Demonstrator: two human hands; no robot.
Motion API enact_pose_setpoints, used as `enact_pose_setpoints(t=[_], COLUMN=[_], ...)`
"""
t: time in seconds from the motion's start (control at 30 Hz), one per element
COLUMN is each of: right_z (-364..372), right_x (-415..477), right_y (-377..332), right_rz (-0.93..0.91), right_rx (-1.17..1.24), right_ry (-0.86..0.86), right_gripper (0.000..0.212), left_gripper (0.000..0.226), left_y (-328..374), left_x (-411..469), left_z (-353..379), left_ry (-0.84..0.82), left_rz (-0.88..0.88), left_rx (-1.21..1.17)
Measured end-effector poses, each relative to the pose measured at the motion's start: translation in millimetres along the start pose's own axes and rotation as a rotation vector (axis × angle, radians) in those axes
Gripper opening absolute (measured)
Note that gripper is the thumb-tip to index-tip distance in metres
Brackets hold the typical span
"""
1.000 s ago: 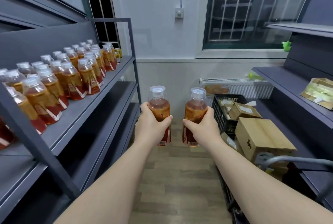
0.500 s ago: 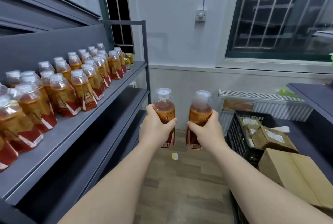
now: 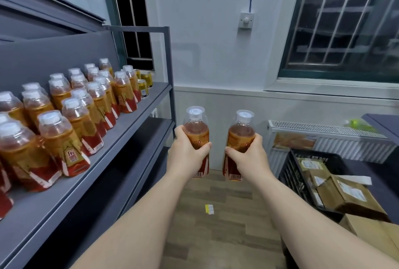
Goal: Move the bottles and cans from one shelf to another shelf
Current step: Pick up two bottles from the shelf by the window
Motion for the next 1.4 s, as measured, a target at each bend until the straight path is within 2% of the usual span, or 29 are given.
enact_pose_setpoints(t=[0.33,0.53,0.8,1.1,1.4], right_z=[23.5,27.4,33.2,77.1,156.3], right_x=[116.0,194.0,282.4,350.9,416.8], right_y=[10.4,17.5,22.4,21.7,-13.2], right_rz=[-0.016,-0.04,-0.067,-0.08,-0.127], right_rx=[0.011,0.043,0.067,0.06,0.023], right_ry=[-0.032,-0.086,-0.148,-0.211,-0.282], right_gripper=[0.067,0.063,0.067,0.068,0.067], left_gripper=[0.071,0.073,0.073,0.074,0.074], left_y=[6.1,17.0,32.3,15.8,-19.2], left_x=[101.2,161.0,221.9,290.4,369.4], left_z=[48.1,87.0,112.4,122.8,89.1], left_ry=[0.005,0.039,0.115,0.152,0.247], left_rz=[-0.02,-0.068,-0.102,-0.144,-0.213], left_rx=[0.026,0.039,0.027,0.05,0.019])
Point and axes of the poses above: each hand's wrist, its own x-axis towards the middle knuckle, its own z-axis out of the palm, y = z × x, the point moved 9 cm from there along x, towards the middle knuckle, and after that the axes turned 3 degrees about -z, right-handed, at the moved point
